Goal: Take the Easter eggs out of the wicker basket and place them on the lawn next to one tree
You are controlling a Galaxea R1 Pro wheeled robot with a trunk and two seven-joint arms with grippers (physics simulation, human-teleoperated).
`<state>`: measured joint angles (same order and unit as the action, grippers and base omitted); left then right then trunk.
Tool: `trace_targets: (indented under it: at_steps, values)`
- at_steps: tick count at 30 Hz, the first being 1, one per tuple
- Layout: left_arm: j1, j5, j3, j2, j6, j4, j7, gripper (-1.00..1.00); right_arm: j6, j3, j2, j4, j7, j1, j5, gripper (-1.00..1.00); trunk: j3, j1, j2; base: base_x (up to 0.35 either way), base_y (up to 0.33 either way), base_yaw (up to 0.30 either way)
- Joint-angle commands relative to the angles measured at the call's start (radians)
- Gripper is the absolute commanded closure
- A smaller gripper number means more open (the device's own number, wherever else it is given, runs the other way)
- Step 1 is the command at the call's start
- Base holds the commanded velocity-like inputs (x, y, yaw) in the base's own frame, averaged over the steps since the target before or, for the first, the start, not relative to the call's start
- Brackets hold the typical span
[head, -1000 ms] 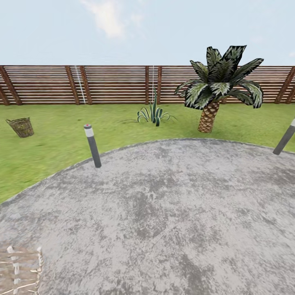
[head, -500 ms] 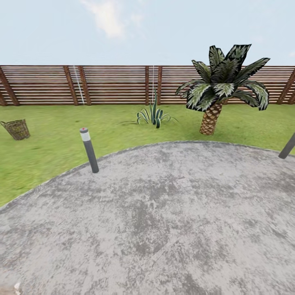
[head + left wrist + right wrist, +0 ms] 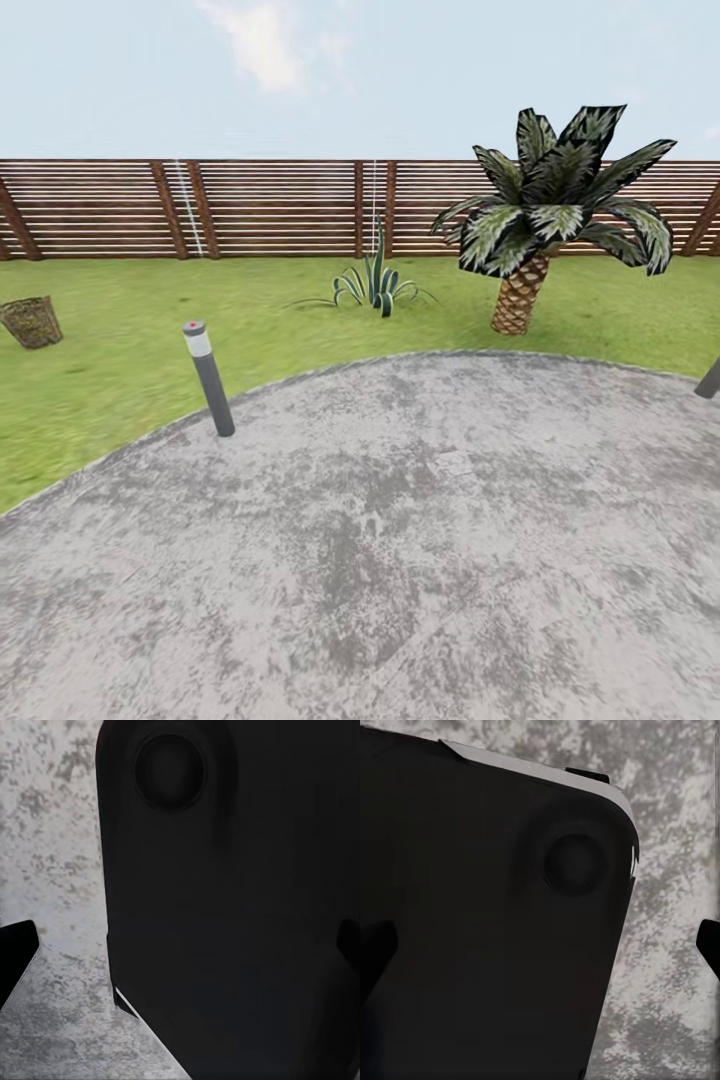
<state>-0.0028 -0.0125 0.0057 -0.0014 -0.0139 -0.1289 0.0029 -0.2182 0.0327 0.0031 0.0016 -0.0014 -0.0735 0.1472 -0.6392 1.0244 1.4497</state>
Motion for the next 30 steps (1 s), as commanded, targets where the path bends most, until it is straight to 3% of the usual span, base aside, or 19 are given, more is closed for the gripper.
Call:
trace_targets:
  at_steps: [1,30]
  values:
    - [0.000,-0.001,0.000,0.000,-0.001,0.000,0.000,-1.00,-0.003,0.003,0.000,0.001,0.000,0.000,0.003,-1.00,-0.001,0.001,0.000,0.340,0.000,0.000]
    - [0.000,-0.001,0.000,0.000,-0.001,0.000,0.000,-1.00,-0.003,0.003,0.000,0.001,0.000,0.000,0.002,-1.00,-0.001,0.001,0.000,0.340,0.000,0.000]
